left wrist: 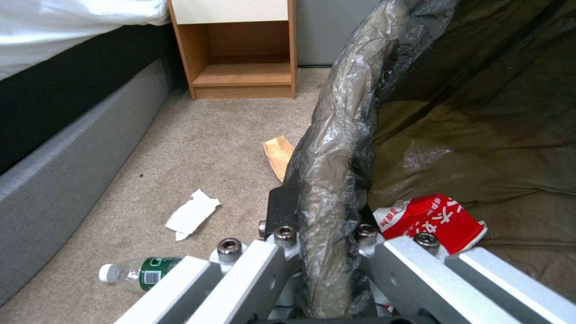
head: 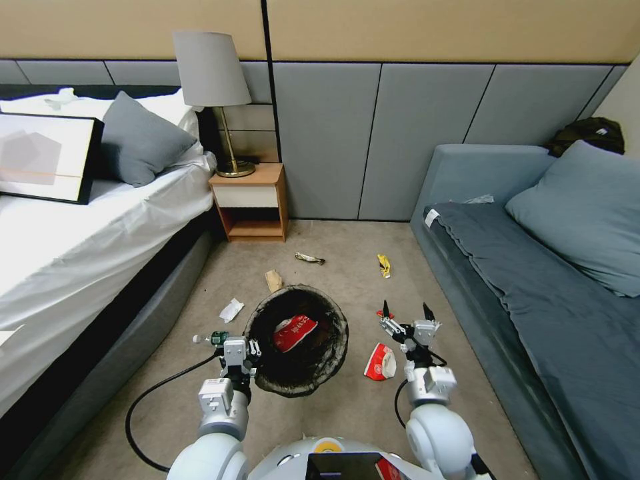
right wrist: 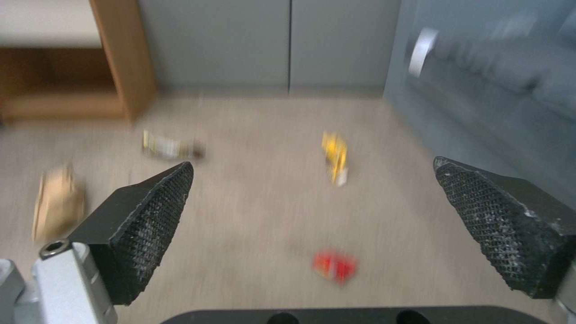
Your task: Pick up the trash bin, then pick up the garbage from the floor and place it into the trash bin.
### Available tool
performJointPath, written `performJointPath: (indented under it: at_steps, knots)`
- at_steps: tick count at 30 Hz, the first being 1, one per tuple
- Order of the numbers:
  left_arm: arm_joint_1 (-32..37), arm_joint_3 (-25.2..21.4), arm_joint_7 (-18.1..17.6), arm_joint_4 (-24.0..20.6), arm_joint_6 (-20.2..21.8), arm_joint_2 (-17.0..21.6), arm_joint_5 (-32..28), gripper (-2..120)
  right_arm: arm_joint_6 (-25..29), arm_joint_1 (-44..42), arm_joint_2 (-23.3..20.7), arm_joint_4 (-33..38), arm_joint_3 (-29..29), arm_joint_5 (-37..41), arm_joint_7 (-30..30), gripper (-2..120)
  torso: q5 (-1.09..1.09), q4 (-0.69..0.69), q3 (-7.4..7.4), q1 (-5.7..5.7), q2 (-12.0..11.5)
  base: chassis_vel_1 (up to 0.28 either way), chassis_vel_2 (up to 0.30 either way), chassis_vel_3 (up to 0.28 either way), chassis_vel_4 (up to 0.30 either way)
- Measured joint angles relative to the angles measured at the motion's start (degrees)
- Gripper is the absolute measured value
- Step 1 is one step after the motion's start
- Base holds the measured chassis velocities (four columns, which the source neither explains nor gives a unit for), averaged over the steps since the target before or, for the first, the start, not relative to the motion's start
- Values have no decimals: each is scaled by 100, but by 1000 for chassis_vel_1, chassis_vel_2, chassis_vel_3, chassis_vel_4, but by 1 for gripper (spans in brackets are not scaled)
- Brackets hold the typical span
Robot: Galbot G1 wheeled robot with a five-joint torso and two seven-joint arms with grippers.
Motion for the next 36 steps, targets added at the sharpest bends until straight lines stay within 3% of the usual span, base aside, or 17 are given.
performJointPath:
  at_steps: [6, 11, 18, 24, 30, 36]
  knots:
    - [-7, 15, 56, 13, 0, -26, 34, 0, -716, 327, -118, -719, -77, 682, -91, 100, 0, 0, 0, 0, 0, 0, 0, 0, 0]
    - [-11, 38, 58, 45, 0, -31, 46, 0, -944, 476, -214, -1087, -110, 1127, -151, 100, 0, 0, 0, 0, 0, 0, 0, 0, 0]
    - [-5, 22, 50, 57, -7, 8, 42, 0, -1230, 956, -244, -2246, -220, 1464, -269, 100, -1, 1, 0, 0, 0, 0, 0, 0, 0]
    - [14, -9, 34, 49, -13, 27, 29, 0, -1215, 1221, -144, -2912, -201, 1392, -363, 100, -1, 0, 0, 0, 0, 0, 0, 0, 0]
    - [46, 3, 21, 23, -16, 36, 38, 0, -863, 1469, -89, -3671, -116, 1177, -482, 100, -1, 0, 0, 0, 0, 0, 0, 0, 0]
    - [71, -9, 20, -2, -17, 41, 47, 0, -682, 1592, -79, -3951, -61, 1127, -573, 100, -1, 0, 0, 0, 0, 0, 0, 0, 0]
